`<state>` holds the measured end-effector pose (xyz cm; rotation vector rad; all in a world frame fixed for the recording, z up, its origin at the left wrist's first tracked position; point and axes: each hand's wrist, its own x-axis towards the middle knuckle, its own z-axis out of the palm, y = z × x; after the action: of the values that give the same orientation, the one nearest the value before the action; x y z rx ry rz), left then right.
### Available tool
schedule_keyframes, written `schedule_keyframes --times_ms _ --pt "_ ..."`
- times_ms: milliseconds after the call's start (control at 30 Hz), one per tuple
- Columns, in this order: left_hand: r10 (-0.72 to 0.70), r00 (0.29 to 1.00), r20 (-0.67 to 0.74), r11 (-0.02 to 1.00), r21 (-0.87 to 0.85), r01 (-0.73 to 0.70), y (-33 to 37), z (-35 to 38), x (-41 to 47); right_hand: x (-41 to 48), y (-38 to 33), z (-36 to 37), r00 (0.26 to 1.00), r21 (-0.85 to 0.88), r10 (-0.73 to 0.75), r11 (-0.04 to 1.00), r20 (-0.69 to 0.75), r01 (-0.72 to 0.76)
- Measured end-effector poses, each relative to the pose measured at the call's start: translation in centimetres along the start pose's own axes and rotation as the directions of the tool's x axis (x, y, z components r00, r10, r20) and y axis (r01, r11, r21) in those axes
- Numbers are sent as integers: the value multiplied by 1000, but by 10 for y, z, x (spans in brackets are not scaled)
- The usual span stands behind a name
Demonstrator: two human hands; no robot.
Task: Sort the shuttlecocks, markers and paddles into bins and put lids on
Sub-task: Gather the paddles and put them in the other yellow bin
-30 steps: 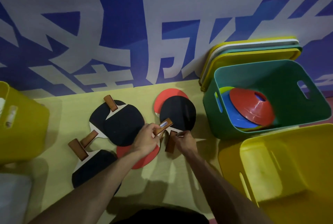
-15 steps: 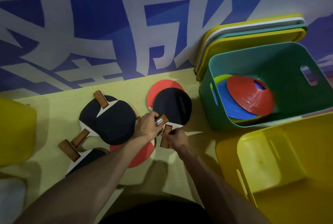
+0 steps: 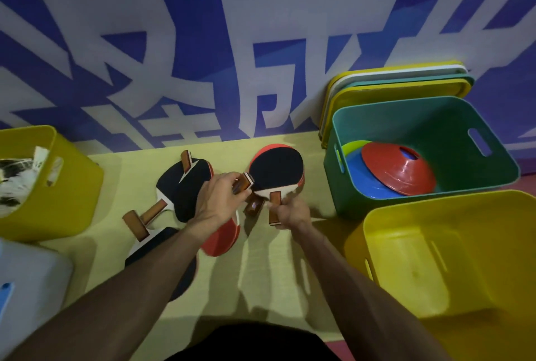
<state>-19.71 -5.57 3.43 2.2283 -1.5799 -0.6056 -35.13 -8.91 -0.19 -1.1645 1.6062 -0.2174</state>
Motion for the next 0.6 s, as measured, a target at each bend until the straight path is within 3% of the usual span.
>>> schedule_keyframes --times_ms 133,400,600 --pt "-142 986 -89 978 -167 126 4 -21 -16 -9 -3 -3 994 -60 -111 992 9 112" --pt "-296 896 -331 936 -286 204 2 -47 -45 -30 -9 -1 986 20 -168 986 -12 169" --pt "-418 861 -291 823 -522 223 9 -55 -66 -62 -21 -18 969 114 -224 965 -102 235"
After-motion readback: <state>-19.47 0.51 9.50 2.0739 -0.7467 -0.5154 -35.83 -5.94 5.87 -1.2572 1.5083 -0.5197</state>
